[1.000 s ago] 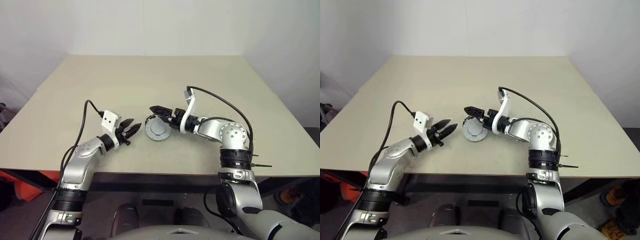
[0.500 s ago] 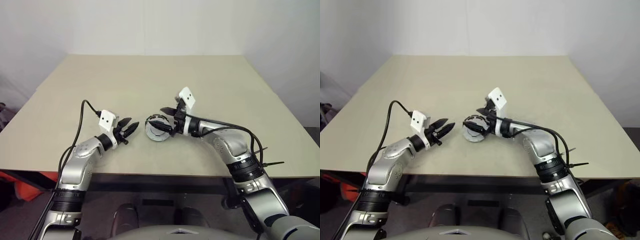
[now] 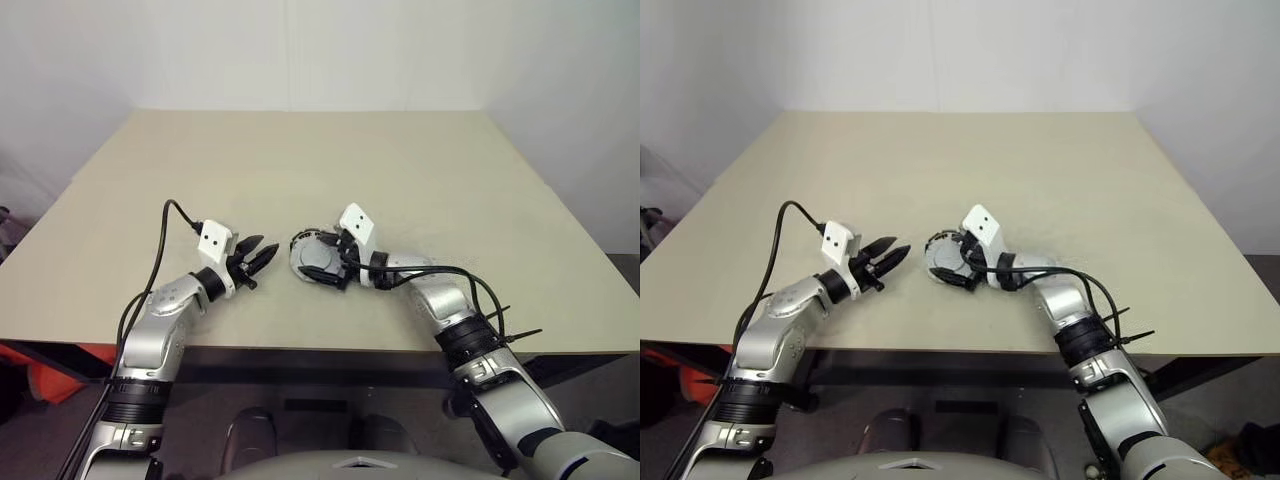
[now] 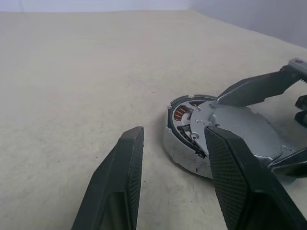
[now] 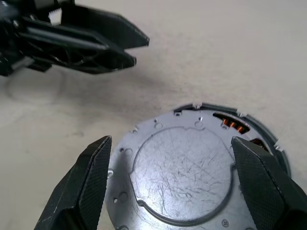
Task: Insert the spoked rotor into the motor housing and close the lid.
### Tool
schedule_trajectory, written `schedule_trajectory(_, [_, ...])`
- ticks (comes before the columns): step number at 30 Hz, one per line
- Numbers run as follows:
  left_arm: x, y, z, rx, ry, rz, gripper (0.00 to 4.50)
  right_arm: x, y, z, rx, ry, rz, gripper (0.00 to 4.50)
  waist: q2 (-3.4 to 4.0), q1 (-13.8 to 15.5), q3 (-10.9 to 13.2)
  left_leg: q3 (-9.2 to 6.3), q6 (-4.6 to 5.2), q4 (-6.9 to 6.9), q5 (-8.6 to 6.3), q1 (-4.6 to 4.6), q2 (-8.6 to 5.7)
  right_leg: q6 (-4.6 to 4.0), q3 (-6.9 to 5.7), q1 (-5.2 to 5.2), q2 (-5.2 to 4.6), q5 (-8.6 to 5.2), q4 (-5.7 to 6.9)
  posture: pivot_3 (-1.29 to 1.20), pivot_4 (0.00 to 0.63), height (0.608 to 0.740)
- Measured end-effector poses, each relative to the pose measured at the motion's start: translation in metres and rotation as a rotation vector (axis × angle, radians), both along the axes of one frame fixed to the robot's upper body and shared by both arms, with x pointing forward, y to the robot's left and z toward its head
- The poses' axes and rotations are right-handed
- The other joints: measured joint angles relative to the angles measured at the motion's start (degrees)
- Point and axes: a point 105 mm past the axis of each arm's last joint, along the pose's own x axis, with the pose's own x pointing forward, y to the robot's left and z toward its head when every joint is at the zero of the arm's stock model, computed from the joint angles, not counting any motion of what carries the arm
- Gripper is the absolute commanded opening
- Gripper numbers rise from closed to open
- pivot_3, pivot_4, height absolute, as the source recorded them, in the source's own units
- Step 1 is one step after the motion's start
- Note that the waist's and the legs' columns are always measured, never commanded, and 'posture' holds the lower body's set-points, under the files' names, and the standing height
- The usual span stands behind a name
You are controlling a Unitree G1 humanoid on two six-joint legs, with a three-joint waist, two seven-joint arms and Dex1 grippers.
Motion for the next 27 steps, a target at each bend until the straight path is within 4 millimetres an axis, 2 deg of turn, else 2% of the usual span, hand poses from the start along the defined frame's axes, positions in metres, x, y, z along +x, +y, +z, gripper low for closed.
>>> schedule_trajectory(5, [-0.001,0.000,-0.001,0.000,0.002,0.000,2.13,0.002,0.000,-0.002,-0.014,-0.024,0.003,4.47,0.00,0.0,0.0,0.00,0.00,0.00,0.00,0.13,0.00,0.24,0.00,0.13,0.00,-0.14,0.00,0.00,0.000,0.740])
schedule_trajectory(8, [-0.001,0.000,-0.001,0.000,0.002,-0.001,2.13,0.003,0.001,-0.003,-0.012,-0.025,0.001,3.87,0.00,-0.1,0.0,0.00,0.00,0.00,0.00,0.23,0.01,0.27,0.00,0.22,0.00,-0.16,0.00,0.00,0.000,0.740])
schedule_trajectory(10, [-0.001,0.000,-0.001,0.000,0.001,-0.001,2.13,0.005,0.000,-0.003,-0.014,-0.026,-0.007,3.20,0.00,-0.1,0.0,0.00,0.00,0.00,0.00,0.29,0.01,0.27,0.00,0.29,0.00,-0.16,0.00,0.00,0.000,0.740])
schedule_trajectory(20, [-0.001,0.000,0.000,0.000,0.001,-0.002,2.13,0.011,0.001,0.000,0.022,0.002,-0.038,3.17,0.00,-0.1,0.0,0.00,0.01,0.00,0.00,0.42,0.01,0.27,0.00,0.41,0.00,-0.16,0.00,0.00,0.000,0.740])
schedule_trajectory(24, [-0.001,-0.001,0.000,-0.001,0.001,-0.008,2.13,0.023,0.005,0.017,0.121,0.106,-0.100,3.17,0.00,-0.2,0.0,-0.01,0.00,-0.01,0.00,0.44,0.01,0.21,0.00,0.41,0.01,-0.12,0.01,0.00,0.000,0.740])
schedule_trajectory(27, [-0.002,-0.001,0.000,-0.001,0.001,-0.009,2.13,0.027,0.008,0.025,0.136,0.117,-0.115,3.17,0.00,-0.2,0.0,-0.01,0.01,-0.02,-0.01,0.42,0.01,0.12,-0.01,0.41,0.01,-0.08,-0.02,0.00,0.000,0.740])
